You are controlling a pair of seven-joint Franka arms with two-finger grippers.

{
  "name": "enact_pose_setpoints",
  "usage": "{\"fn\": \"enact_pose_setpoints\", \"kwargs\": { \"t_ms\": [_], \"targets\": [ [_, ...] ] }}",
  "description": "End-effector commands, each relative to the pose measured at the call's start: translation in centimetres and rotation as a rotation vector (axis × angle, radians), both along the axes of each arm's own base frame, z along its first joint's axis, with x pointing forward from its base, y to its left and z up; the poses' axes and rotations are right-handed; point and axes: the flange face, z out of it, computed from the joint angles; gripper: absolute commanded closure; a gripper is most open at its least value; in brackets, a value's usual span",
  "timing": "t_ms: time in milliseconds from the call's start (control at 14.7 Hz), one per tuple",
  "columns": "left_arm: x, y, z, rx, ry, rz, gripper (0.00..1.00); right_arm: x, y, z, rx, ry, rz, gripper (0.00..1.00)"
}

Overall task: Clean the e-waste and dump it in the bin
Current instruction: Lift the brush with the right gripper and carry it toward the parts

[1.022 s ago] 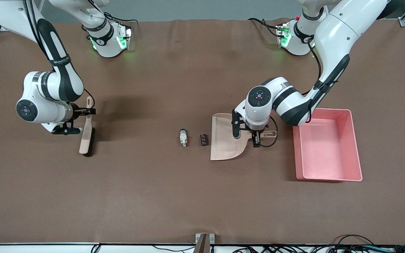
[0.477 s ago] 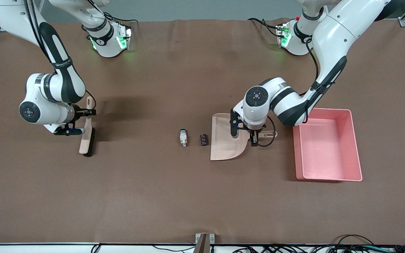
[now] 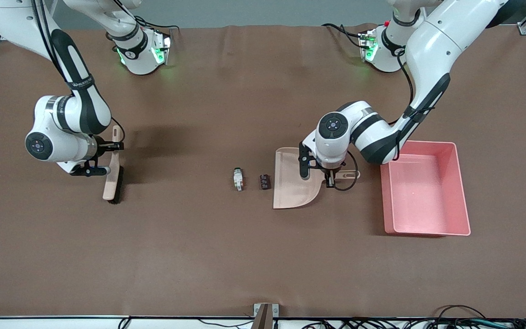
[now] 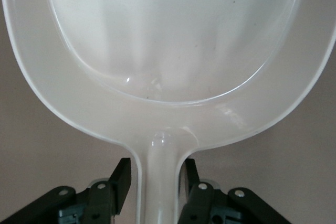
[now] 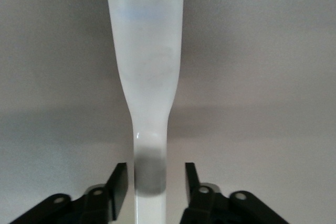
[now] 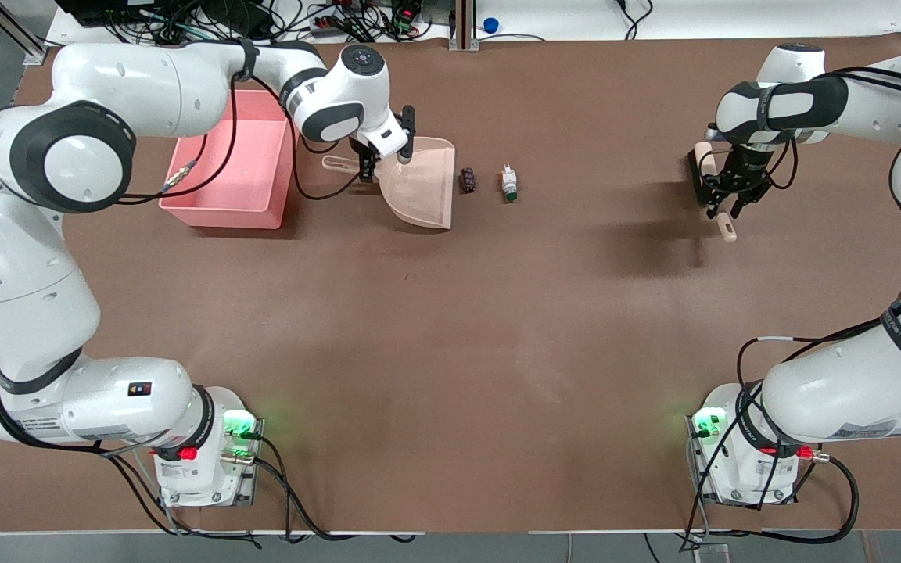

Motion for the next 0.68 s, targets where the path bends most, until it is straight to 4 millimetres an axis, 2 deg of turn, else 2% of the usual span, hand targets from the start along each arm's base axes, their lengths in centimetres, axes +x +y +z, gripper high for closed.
{"fn": "enact_pose_setpoints", "kwargs": {
  "t_ms": [0, 204, 409, 613],
  "targets": [
    [0.1, -0.6, -0.1, 0.011, -0.013, -0.008, 0.59, -0.2, -0.1, 0.0, 0.010, -0.006, -0.002, 0.61],
    [-0.1, -0.8, -0.1, 0.012, -0.014, 0.002, 0.78, -0.2, -0.1, 0.0, 0.010, -0.006, -0.004, 0.74],
    [-1.0, -2.5, 0.4, 0.042, -0.017, 0.026, 0.85, 0.0, 0.0, 0.2, 0.023, -0.006, -0.045, 0.95],
    [-0.8, -2.4, 0.4, 0.063, -0.026, 0.016, 0.88, 0.1, 0.2, 0.3, 0.024, -0.008, -0.042, 0.99]
  ]
}}
